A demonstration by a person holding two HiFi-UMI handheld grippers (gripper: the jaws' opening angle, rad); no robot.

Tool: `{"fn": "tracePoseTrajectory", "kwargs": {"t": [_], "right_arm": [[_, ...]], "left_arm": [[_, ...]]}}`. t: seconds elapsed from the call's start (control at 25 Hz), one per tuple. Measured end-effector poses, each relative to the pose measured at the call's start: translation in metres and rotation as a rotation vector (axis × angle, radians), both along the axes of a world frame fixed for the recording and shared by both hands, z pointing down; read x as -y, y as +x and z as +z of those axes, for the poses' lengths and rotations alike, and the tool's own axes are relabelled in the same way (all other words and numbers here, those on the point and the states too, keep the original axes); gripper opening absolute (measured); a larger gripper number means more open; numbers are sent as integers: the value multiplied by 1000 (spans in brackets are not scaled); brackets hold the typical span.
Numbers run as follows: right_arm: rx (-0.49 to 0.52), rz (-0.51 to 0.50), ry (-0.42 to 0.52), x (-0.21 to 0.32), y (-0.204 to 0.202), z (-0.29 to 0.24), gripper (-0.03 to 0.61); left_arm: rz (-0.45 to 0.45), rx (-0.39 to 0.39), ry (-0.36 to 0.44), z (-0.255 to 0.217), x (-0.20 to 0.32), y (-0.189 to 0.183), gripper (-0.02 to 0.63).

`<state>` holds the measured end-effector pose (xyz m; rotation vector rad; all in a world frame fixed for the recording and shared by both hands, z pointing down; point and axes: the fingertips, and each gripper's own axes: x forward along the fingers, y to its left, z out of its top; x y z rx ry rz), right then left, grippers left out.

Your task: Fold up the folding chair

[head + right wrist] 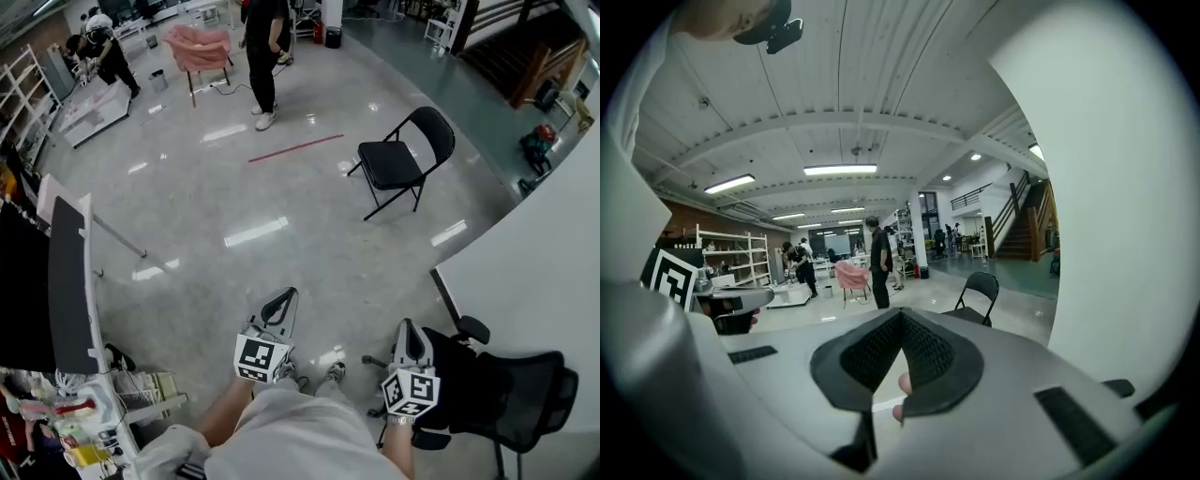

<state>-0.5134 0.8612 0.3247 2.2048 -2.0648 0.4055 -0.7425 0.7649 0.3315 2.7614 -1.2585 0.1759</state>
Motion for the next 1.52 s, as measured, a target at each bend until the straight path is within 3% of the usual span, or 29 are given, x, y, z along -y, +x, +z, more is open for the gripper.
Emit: {"fn": "tracePoseTrajectory", "kwargs": {"t": [0.32, 0.6, 0.8, 1.04, 1.32, 1.52], "right_arm": [[40, 103, 50, -6, -16, -14, 2], [34, 85, 20, 3, -33, -3, 2], [25, 72, 18, 28, -21, 0, 2], [57, 68, -9, 65, 18, 16, 2], [81, -9, 7, 127, 77, 17, 2], [102, -49, 7, 158, 121, 18, 2]], "left_arm": [[114, -35, 38, -6, 3, -15, 9], [165, -117, 12, -7, 7, -21, 9], [155, -83, 14, -4, 32, -11, 8], [141, -40, 39, -4, 60, 24, 8], [79, 9, 88, -13, 108, 87, 8], [91, 7, 43, -13, 138, 146, 9]]}}
